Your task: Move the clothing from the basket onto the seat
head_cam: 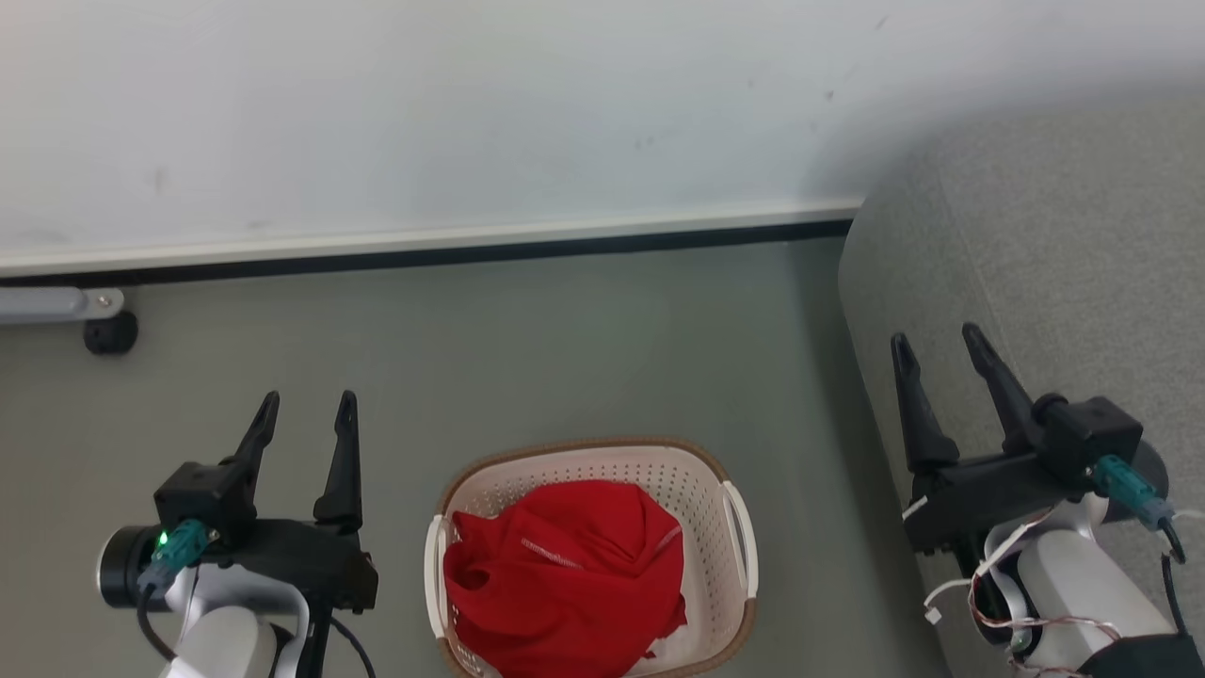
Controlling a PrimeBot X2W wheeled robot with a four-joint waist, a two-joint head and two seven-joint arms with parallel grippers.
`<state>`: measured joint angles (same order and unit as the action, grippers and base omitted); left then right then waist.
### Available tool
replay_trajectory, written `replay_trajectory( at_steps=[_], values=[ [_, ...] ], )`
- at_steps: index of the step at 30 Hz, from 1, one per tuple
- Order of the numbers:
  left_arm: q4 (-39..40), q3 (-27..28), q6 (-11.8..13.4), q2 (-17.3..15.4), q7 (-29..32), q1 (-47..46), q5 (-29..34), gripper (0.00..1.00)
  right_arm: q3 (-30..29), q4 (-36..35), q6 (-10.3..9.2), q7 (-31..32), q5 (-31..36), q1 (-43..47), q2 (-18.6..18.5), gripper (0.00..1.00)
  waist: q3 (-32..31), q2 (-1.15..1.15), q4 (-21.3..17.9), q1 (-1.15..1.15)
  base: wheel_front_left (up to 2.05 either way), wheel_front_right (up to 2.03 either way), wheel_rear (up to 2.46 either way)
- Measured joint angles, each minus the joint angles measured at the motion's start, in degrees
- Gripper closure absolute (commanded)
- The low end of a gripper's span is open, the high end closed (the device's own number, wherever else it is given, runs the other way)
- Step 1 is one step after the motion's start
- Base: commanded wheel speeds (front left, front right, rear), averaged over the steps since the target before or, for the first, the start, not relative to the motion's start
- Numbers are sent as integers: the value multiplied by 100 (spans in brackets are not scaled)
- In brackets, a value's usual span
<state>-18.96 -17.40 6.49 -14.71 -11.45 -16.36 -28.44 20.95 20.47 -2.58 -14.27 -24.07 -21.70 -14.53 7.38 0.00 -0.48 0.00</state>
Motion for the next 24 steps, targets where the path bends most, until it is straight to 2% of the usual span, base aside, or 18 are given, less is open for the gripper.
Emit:
replay_trajectory(
  at_steps=[15, 24],
  values=[
    [-109, -404, -165, 114, 156, -703, 199, 0, -2, -667, -111, 58, 152, -786, 204, 0, 1185, 0, -183, 1, 0, 0, 0],
    [-506, -810, -352, 58, 389, -1183, 635, 0, 42, -1046, -154, 108, 265, -1220, 322, 0, 1942, 1, -348, 1, 0, 0, 0]
  ],
)
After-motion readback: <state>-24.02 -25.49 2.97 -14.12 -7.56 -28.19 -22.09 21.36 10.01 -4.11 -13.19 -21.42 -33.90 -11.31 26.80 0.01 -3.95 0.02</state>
